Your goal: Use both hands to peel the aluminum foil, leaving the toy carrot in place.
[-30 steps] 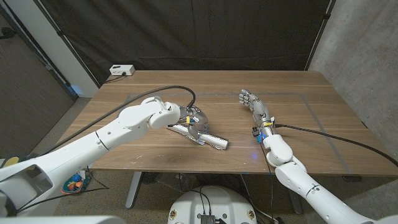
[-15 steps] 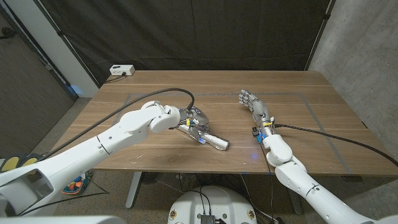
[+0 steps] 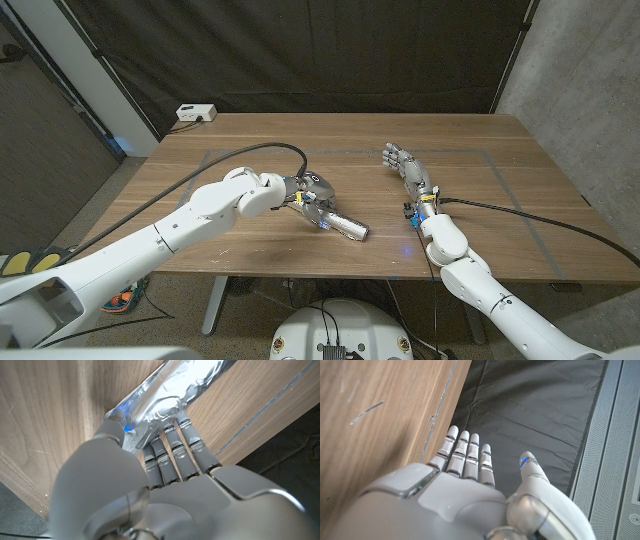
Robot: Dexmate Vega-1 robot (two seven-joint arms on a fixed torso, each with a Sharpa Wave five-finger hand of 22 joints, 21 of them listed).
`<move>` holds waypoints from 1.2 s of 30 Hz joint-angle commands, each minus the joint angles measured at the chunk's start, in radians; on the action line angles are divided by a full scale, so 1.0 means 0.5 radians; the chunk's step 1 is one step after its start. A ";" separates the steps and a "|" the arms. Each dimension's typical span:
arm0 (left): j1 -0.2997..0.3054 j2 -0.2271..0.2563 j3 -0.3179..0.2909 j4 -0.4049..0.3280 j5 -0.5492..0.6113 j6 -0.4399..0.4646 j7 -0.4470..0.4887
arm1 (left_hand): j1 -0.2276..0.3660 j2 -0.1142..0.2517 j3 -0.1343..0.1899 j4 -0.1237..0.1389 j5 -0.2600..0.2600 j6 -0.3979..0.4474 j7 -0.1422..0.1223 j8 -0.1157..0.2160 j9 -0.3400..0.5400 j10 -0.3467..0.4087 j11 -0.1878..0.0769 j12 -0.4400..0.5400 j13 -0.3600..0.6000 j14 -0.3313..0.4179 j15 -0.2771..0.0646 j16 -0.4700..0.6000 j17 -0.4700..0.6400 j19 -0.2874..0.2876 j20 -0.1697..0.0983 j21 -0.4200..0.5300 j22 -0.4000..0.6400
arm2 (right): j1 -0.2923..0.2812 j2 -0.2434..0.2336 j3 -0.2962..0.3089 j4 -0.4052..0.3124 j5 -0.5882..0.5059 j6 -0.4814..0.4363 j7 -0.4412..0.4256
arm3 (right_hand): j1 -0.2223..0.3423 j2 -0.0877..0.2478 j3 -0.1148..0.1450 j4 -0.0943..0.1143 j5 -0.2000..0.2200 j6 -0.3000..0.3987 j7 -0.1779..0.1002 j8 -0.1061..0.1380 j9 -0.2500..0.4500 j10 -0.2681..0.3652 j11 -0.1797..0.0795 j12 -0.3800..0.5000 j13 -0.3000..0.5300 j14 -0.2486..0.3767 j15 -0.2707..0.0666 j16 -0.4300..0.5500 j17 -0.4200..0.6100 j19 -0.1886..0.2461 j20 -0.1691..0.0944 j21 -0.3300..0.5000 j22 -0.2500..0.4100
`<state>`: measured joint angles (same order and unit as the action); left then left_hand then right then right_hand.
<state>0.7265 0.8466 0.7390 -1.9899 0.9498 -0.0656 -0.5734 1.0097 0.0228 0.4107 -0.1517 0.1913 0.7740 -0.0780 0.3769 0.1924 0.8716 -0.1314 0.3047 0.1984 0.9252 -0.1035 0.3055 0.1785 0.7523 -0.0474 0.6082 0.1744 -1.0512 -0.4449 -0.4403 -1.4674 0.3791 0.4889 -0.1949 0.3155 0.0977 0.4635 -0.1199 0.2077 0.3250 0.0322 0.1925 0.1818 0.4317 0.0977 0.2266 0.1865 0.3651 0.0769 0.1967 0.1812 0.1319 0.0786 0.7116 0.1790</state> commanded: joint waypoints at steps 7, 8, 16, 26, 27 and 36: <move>0.130 -0.007 -0.094 0.070 -0.211 0.147 0.266 | 0.117 0.177 0.122 0.050 0.000 0.512 0.143 0.065 0.031 0.443 0.013 0.082 0.084 0.565 -0.248 0.087 0.084 0.162 -0.113 0.121 0.034 | 0.011 0.000 -0.014 -0.032 -0.030 -0.039 -0.028 | -0.018 -0.004 0.009 -0.005 -0.001 0.015 -0.015 -0.004 0.002 0.017 0.007 0.004 0.004 0.016 0.001 0.006 0.007 0.012 -0.005 0.000 0.007; 0.144 -0.011 -0.111 0.082 -0.257 0.157 0.299 | 0.125 0.182 0.123 0.050 0.002 0.527 0.176 0.075 0.044 0.458 0.009 0.093 0.101 0.600 -0.250 0.095 0.096 0.177 -0.113 0.139 0.037 | 0.011 -0.002 -0.014 -0.035 -0.032 -0.042 -0.029 | -0.019 -0.004 0.009 -0.005 -0.001 0.016 -0.014 -0.004 0.002 0.018 0.007 0.004 0.004 0.016 0.001 0.006 0.007 0.013 -0.005 0.000 0.007; 0.198 -0.042 -0.204 0.195 -0.668 0.155 0.483 | 0.137 0.183 0.117 0.055 0.009 0.539 0.202 0.092 0.080 0.523 -0.034 0.143 0.156 0.681 -0.248 0.115 0.134 0.174 -0.117 0.175 0.047 | 0.009 -0.016 -0.012 -0.059 -0.029 -0.068 -0.030 | -0.020 -0.004 0.011 -0.006 -0.001 0.016 -0.014 -0.004 0.002 0.019 0.009 0.003 0.004 0.016 0.001 0.004 0.006 0.014 -0.004 -0.003 0.007; 0.255 -0.129 -0.342 0.412 -1.404 -0.015 0.678 | 0.139 0.180 0.109 0.063 0.010 0.552 0.194 0.105 0.104 0.523 -0.034 0.164 0.196 0.677 -0.246 0.102 0.154 0.145 -0.121 0.193 0.052 | 0.018 -0.032 -0.009 -0.073 -0.020 -0.094 -0.020 | -0.022 -0.004 0.012 -0.006 -0.001 0.016 -0.014 -0.004 0.002 0.018 0.011 0.001 0.004 0.018 0.001 0.003 0.006 0.014 -0.005 -0.007 0.007; 0.257 -0.140 -0.349 0.441 -1.467 -0.046 0.695 | 0.140 0.180 0.108 0.063 0.010 0.551 0.192 0.106 0.106 0.524 -0.036 0.166 0.201 0.676 -0.246 0.100 0.156 0.143 -0.123 0.195 0.053 | 0.021 -0.034 -0.009 -0.074 -0.019 -0.097 -0.017 | -0.022 -0.003 0.012 -0.006 -0.001 0.016 -0.014 -0.004 0.002 0.017 0.011 0.001 0.004 0.017 0.000 0.003 0.006 0.014 -0.005 -0.007 0.007; 0.266 -0.274 -0.401 0.668 -2.023 -0.206 0.765 | 0.142 0.174 0.103 0.067 0.009 0.550 0.187 0.111 0.122 0.518 -0.029 0.177 0.229 0.666 -0.246 0.084 0.166 0.135 -0.135 0.213 0.053 | 0.056 -0.054 -0.015 -0.085 -0.011 -0.148 0.006 | -0.016 -0.004 0.017 -0.014 0.000 0.012 -0.014 -0.006 0.002 0.018 0.009 0.000 0.004 0.014 0.000 -0.002 0.004 0.015 -0.006 -0.011 0.007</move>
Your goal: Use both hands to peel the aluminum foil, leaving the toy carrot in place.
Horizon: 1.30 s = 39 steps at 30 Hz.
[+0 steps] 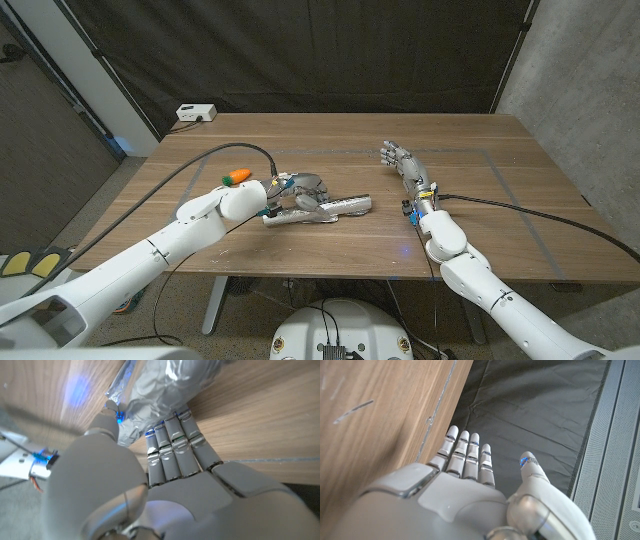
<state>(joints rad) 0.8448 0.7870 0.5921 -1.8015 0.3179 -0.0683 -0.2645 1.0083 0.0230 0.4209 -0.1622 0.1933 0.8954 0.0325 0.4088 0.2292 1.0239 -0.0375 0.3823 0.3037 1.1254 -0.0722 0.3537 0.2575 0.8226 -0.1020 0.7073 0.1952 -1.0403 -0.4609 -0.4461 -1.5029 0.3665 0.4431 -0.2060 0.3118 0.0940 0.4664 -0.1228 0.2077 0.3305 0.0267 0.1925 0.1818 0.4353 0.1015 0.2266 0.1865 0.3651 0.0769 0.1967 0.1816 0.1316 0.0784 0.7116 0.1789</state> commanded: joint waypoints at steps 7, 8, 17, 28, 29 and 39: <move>0.003 -0.250 -0.119 0.448 -1.083 -0.301 0.127 | 0.145 0.170 0.079 0.091 0.005 0.303 -0.037 0.050 0.058 0.208 -0.211 0.029 0.037 0.261 -0.308 -0.023 0.015 -0.011 -0.033 0.027 0.010 | 0.068 -0.028 -0.011 -0.011 0.022 -0.092 0.046 | -0.002 0.002 0.015 -0.015 0.001 -0.001 -0.003 -0.007 0.002 0.011 0.001 -0.001 0.005 0.015 0.001 -0.003 0.002 0.017 -0.005 -0.014 0.007; -0.002 -0.264 -0.121 0.472 -1.127 -0.317 0.119 | 0.146 0.170 0.079 0.091 0.005 0.303 -0.038 0.050 0.059 0.210 -0.211 0.030 0.038 0.262 -0.308 -0.024 0.016 -0.010 -0.035 0.029 0.010 | 0.072 -0.030 -0.012 -0.012 0.022 -0.098 0.048 | -0.001 0.002 0.016 -0.016 0.001 0.000 -0.002 -0.007 0.002 0.009 -0.001 -0.002 0.005 0.015 0.002 -0.004 0.002 0.017 -0.006 -0.015 0.007; -0.048 -0.392 -0.126 0.693 -1.484 -0.441 -0.013 | 0.134 0.148 0.069 0.098 0.001 0.308 -0.049 0.050 0.062 0.207 -0.213 0.040 0.062 0.220 -0.300 -0.064 0.017 -0.006 -0.049 0.049 0.002 | 0.105 -0.038 -0.023 -0.016 0.019 -0.134 0.058 | 0.002 0.001 0.020 -0.021 0.002 -0.001 -0.002 -0.007 0.002 0.011 0.000 -0.003 0.005 0.015 0.000 -0.005 0.001 0.017 -0.006 -0.019 0.007; -0.104 -0.491 -0.144 0.866 -1.826 -0.468 -0.233 | 0.127 0.143 0.067 0.108 0.002 0.305 -0.055 0.043 0.052 0.186 -0.219 0.029 0.076 0.196 -0.301 -0.092 0.014 -0.014 -0.058 0.058 -0.007 | 0.146 -0.038 -0.039 -0.003 0.005 -0.159 0.064 | 0.001 -0.001 0.022 -0.023 0.002 -0.003 0.002 -0.007 0.002 0.013 -0.002 -0.003 0.005 0.013 0.005 -0.007 0.001 0.018 -0.007 -0.024 0.007; -0.111 -0.506 -0.150 0.890 -1.870 -0.467 -0.267 | 0.126 0.143 0.067 0.109 0.003 0.303 -0.056 0.043 0.054 0.186 -0.221 0.029 0.077 0.196 -0.301 -0.093 0.014 -0.013 -0.060 0.060 -0.007 | 0.151 -0.037 -0.041 -0.001 0.003 -0.159 0.066 | 0.001 -0.001 0.022 -0.023 0.002 -0.004 0.001 -0.008 0.002 0.013 -0.003 -0.004 0.005 0.014 0.007 -0.007 0.002 0.018 -0.007 -0.024 0.007; -0.179 -0.678 -0.204 1.110 -2.190 -0.461 -0.525 | 0.117 0.128 0.063 0.115 0.004 0.303 -0.074 0.045 0.055 0.178 -0.239 0.021 0.091 0.172 -0.298 -0.136 -0.015 0.009 -0.068 0.080 -0.014 | 0.190 -0.047 -0.063 -0.022 -0.047 -0.182 0.062 | 0.003 0.001 0.026 -0.025 0.003 -0.004 0.004 -0.007 0.002 0.015 -0.004 -0.004 0.005 0.015 -0.002 -0.008 0.002 0.021 -0.009 -0.028 0.008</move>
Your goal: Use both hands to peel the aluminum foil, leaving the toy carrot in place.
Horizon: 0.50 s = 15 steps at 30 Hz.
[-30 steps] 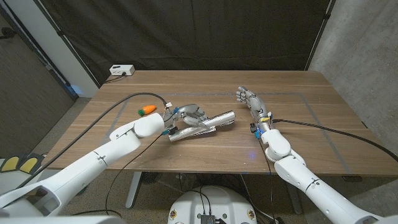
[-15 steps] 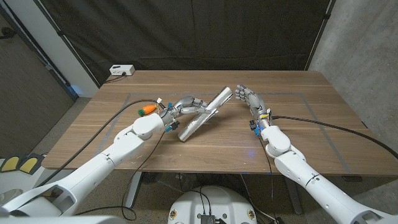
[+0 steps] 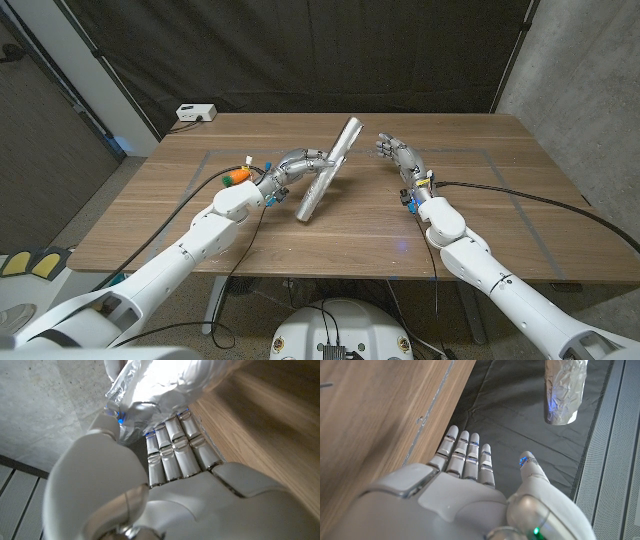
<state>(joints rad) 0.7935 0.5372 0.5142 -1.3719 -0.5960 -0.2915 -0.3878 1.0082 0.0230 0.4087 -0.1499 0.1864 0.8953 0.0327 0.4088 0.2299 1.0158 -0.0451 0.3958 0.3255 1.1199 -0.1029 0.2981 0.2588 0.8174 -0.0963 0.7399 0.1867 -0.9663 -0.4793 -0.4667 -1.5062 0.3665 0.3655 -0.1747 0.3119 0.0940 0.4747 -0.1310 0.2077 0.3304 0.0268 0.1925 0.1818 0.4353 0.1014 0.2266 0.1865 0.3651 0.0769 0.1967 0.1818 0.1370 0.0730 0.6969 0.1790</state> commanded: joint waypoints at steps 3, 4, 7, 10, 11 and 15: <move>-0.106 -0.233 -0.059 0.332 -0.419 -0.036 -0.365 | 0.112 0.125 0.087 0.097 0.021 0.295 -0.076 0.045 0.058 0.186 -0.232 -0.012 0.056 0.170 -0.237 -0.055 -0.046 0.020 -0.081 0.020 0.000 | 0.052 -0.018 -0.026 -0.032 -0.063 -0.040 -0.001 | 0.004 0.001 0.010 -0.010 0.003 -0.004 0.003 -0.007 0.002 0.014 -0.005 -0.005 0.005 0.016 -0.002 -0.007 0.001 0.010 0.003 0.001 0.008; -0.114 -0.253 -0.065 0.358 -0.445 -0.036 -0.395 | 0.111 0.126 0.087 0.099 0.022 0.291 -0.080 0.044 0.060 0.179 -0.232 -0.015 0.058 0.169 -0.237 -0.059 -0.050 0.019 -0.082 0.021 -0.001 | 0.055 -0.021 -0.027 -0.036 -0.067 -0.043 0.000 | 0.004 0.001 0.010 -0.010 0.003 -0.004 0.003 -0.007 0.002 0.015 -0.005 -0.005 0.005 0.017 -0.002 -0.007 0.001 0.010 0.005 0.000 0.008; -0.145 -0.319 -0.080 0.448 -0.514 -0.042 -0.494 | 0.104 0.128 0.087 0.109 0.027 0.268 -0.093 0.045 0.073 0.152 -0.238 -0.026 0.070 0.163 -0.239 -0.084 -0.072 0.010 -0.079 0.022 -0.003 | 0.066 -0.030 -0.032 -0.049 -0.076 -0.056 0.008 | 0.004 0.000 0.011 -0.011 0.003 -0.005 0.002 -0.007 0.002 0.015 -0.003 -0.005 0.005 0.018 -0.003 -0.007 0.001 0.010 0.004 -0.001 0.008; -0.160 -0.364 -0.094 0.503 -0.563 -0.034 -0.560 | 0.099 0.136 0.088 0.118 0.033 0.242 -0.085 0.045 0.085 0.140 -0.256 -0.028 0.081 0.161 -0.238 -0.098 -0.080 -0.003 -0.075 0.022 -0.004 | 0.070 -0.036 -0.033 -0.059 -0.079 -0.069 0.009 | 0.004 -0.001 0.011 -0.011 0.003 -0.004 0.004 -0.007 0.002 0.017 -0.004 -0.004 0.005 0.018 -0.004 -0.007 0.001 0.012 0.004 -0.001 0.008; -0.160 -0.401 -0.109 0.531 -0.616 -0.009 -0.585 | 0.098 0.139 0.088 0.122 0.035 0.237 -0.082 0.047 0.090 0.137 -0.271 -0.028 0.085 0.160 -0.238 -0.104 -0.083 -0.001 -0.076 0.024 -0.005 | 0.074 -0.041 -0.033 -0.064 -0.079 -0.077 0.014 | 0.004 -0.001 0.011 -0.011 0.003 -0.004 0.004 -0.007 0.002 0.017 -0.004 -0.004 0.005 0.018 -0.003 -0.007 0.001 0.012 0.005 -0.002 0.008; -0.157 -0.470 -0.137 0.580 -0.683 0.017 -0.626 | 0.092 0.146 0.090 0.135 0.045 0.202 -0.100 0.050 0.111 0.136 -0.296 -0.019 0.106 0.155 -0.240 -0.127 -0.090 0.006 -0.069 0.027 -0.009 | 0.079 -0.050 -0.035 -0.075 -0.078 -0.091 0.022 | 0.003 -0.002 0.010 -0.011 0.003 -0.003 0.005 -0.007 0.002 0.017 -0.003 -0.005 0.005 0.020 -0.004 -0.007 0.001 0.012 0.004 -0.003 0.008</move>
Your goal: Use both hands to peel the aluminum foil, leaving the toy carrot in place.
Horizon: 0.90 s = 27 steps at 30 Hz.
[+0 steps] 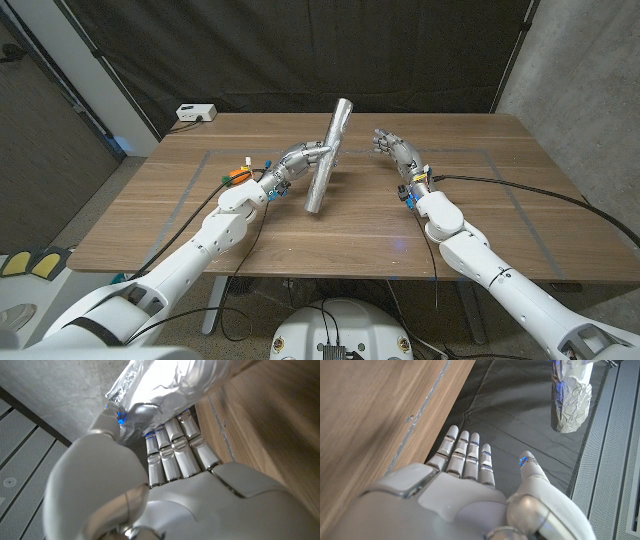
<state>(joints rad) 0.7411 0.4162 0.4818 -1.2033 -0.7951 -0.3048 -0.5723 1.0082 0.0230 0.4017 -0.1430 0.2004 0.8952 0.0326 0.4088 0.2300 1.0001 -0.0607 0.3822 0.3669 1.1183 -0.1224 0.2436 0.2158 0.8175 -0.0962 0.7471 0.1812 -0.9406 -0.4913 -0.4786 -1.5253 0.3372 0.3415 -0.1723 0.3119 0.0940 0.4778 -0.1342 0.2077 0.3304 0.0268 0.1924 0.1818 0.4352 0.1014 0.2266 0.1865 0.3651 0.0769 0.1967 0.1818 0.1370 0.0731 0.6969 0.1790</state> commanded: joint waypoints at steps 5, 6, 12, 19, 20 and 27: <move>-0.036 -0.285 -0.102 0.257 -0.342 0.074 -0.286 | 0.071 0.162 0.100 0.154 0.031 0.134 -0.133 0.066 0.158 0.124 -0.278 0.013 0.067 0.161 -0.203 -0.058 -0.033 0.086 -0.056 0.042 -0.001 | 0.041 -0.037 -0.016 -0.050 -0.021 -0.052 0.037 | 0.000 -0.004 0.004 -0.005 0.003 -0.003 0.004 -0.007 0.002 0.017 -0.004 -0.005 0.005 0.020 -0.003 -0.007 0.002 0.012 0.005 -0.005 0.008; -0.030 -0.293 -0.107 0.251 -0.350 0.079 -0.283 | 0.066 0.162 0.099 0.161 0.035 0.113 -0.137 0.071 0.173 0.112 -0.284 0.015 0.080 0.153 -0.203 -0.070 -0.038 0.100 -0.053 0.043 -0.003 | 0.046 -0.039 -0.018 -0.052 -0.021 -0.051 0.045 | 0.000 -0.004 0.003 -0.004 0.002 -0.003 0.004 -0.007 0.002 0.017 -0.004 -0.005 0.005 0.020 -0.003 -0.007 0.002 0.011 0.005 -0.006 0.008; 0.008 -0.349 -0.147 0.216 -0.422 0.131 -0.260 | 0.043 0.184 0.113 0.226 0.082 -0.103 -0.171 0.170 0.400 0.004 -0.288 0.075 0.253 0.074 -0.206 -0.114 -0.045 0.103 -0.059 -0.038 -0.018 | 0.076 -0.064 -0.033 -0.076 -0.051 -0.041 0.089 | -0.002 -0.005 0.003 -0.004 0.002 -0.004 0.003 -0.007 0.002 0.017 -0.002 -0.006 0.005 0.020 -0.004 -0.007 0.002 0.014 0.004 -0.007 0.008; 0.068 -0.394 -0.191 0.139 -0.482 0.184 -0.134 | 0.025 0.191 0.112 0.269 0.106 -0.210 -0.171 0.247 0.549 -0.067 -0.275 0.120 0.371 0.003 -0.205 -0.110 -0.034 0.065 -0.066 -0.111 -0.018 | 0.076 -0.103 -0.035 -0.169 -0.116 -0.061 0.079 | -0.003 -0.006 0.004 -0.005 0.002 -0.007 0.002 -0.008 0.002 0.020 -0.001 -0.006 0.005 0.022 -0.004 -0.007 0.002 0.014 0.005 -0.010 0.008; 0.076 -0.396 -0.195 0.128 -0.486 0.189 -0.115 | 0.024 0.192 0.112 0.272 0.109 -0.213 -0.173 0.255 0.561 -0.074 -0.274 0.125 0.381 0.002 -0.205 -0.106 -0.028 0.060 -0.068 -0.118 -0.017 | 0.075 -0.114 -0.037 -0.185 -0.137 -0.060 0.078 | -0.002 -0.007 0.004 -0.006 0.002 -0.007 0.002 -0.008 0.002 0.022 -0.002 -0.005 0.005 0.023 -0.005 -0.007 0.002 0.014 0.006 -0.010 0.008; 0.144 -0.410 -0.214 0.020 -0.498 0.227 0.077 | 0.032 0.197 0.108 0.278 0.120 -0.223 -0.178 0.308 0.634 -0.098 -0.279 0.162 0.450 -0.002 -0.207 -0.089 -0.001 0.057 -0.075 -0.137 -0.012 | 0.051 -0.178 -0.039 -0.328 -0.329 -0.100 -0.006 | -0.028 -0.056 -0.029 -0.007 -0.016 0.008 0.003 -0.003 0.002 0.035 -0.012 -0.002 0.005 0.037 -0.015 -0.002 0.004 0.016 0.016 -0.019 0.008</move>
<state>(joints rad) 0.7662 0.2405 0.3990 -1.1290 -1.0155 -0.2224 -0.6310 1.0082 0.0231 0.3590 -0.1002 0.2534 0.7860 -0.0554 0.4783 0.3430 0.9066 -0.1464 0.4499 0.4777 1.0951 -0.1705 0.1932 0.2092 0.8531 -0.1073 0.6802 0.1718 -0.9079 -0.5426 -0.4946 -1.6109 0.2818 0.3126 -0.1380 0.3101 0.0922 0.4760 -0.1353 0.2077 0.3304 0.0268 0.1886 0.1818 0.4406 0.0960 0.2266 0.1865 0.3704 0.0715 0.1967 0.1819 0.1369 0.0731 0.6914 0.1790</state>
